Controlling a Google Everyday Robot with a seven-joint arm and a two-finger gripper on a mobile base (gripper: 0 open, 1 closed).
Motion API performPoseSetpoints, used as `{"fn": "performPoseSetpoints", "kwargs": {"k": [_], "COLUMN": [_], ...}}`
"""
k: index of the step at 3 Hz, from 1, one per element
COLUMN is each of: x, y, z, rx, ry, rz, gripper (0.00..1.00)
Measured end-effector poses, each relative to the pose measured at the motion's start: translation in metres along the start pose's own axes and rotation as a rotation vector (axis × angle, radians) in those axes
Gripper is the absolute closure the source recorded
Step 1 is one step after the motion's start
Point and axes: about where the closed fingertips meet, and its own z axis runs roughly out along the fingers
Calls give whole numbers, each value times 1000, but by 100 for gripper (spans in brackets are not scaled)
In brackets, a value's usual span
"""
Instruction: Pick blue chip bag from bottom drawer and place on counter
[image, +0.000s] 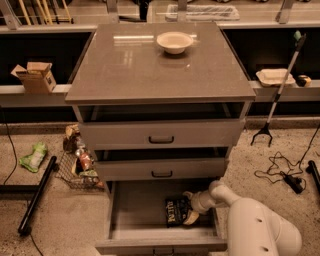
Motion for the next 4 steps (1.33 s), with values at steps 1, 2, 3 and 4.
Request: {"fn": "performPoseSetpoints", "kwargs": {"k": [1,2,3,4], "x": [6,3,-7,-12], "y": [3,13,20,28], "z": [1,2,-19,-55], "rx": [-12,-39,-28,5], "ry": [-19,-60,-124,-188], "rz": [25,24,-11,-32], "gripper": [39,62,85,100]}}
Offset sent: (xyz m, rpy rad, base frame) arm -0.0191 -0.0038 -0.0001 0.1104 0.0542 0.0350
